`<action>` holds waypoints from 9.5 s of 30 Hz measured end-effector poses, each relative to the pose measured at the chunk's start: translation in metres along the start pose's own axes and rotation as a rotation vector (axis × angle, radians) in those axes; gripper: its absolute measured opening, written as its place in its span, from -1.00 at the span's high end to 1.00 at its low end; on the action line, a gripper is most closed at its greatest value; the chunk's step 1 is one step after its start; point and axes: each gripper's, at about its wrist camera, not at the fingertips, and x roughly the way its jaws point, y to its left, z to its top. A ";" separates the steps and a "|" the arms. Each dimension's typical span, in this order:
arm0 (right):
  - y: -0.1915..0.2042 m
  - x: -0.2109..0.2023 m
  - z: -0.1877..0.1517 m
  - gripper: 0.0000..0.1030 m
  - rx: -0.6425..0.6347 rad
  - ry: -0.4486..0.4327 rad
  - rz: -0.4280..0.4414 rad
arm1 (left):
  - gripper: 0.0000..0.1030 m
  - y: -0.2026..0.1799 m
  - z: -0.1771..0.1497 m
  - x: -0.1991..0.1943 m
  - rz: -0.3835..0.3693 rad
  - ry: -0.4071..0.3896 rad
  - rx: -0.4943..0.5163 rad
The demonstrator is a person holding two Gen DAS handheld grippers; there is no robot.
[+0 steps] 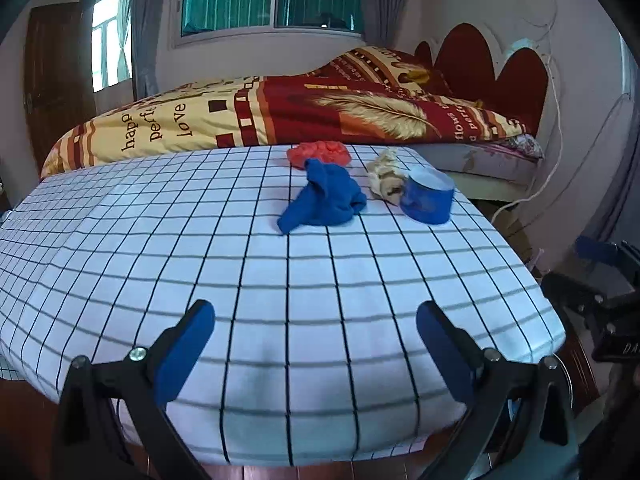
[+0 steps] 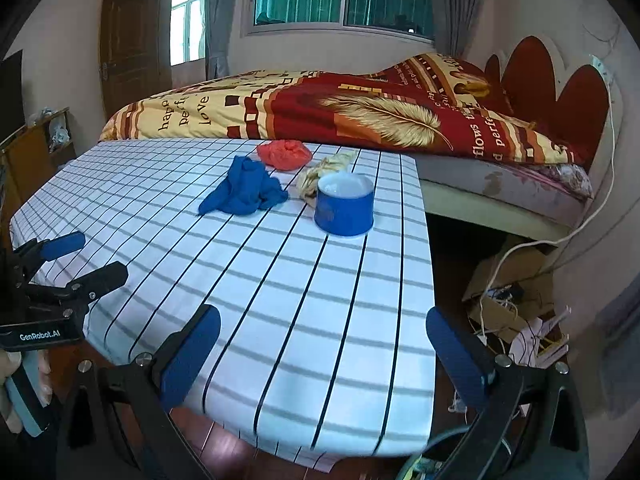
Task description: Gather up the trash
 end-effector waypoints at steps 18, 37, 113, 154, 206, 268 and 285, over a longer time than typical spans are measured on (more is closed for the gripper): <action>-0.029 0.146 0.077 -0.85 0.051 0.105 0.044 | -0.80 0.003 0.057 0.097 -0.009 0.070 0.015; -0.071 0.184 0.085 -0.47 0.067 0.142 0.048 | -0.71 -0.025 0.096 0.182 -0.069 0.198 0.024; -0.172 -0.131 -0.120 -0.46 0.289 0.018 -0.253 | 0.29 -0.206 -0.031 -0.029 -0.467 0.104 0.319; -0.221 -0.030 -0.290 -0.60 0.173 0.346 -0.153 | -0.31 -0.349 -0.157 0.074 -0.691 0.468 0.520; -0.212 -0.084 -0.270 -1.00 0.341 0.364 -0.355 | -0.97 -0.289 -0.137 0.021 -0.460 0.338 0.448; -0.009 0.242 0.125 -0.31 0.087 0.223 0.104 | -0.88 0.035 0.086 0.147 0.047 0.133 0.013; -0.088 0.285 0.158 0.31 0.137 0.204 0.089 | -0.83 -0.027 0.164 0.266 0.048 0.206 0.095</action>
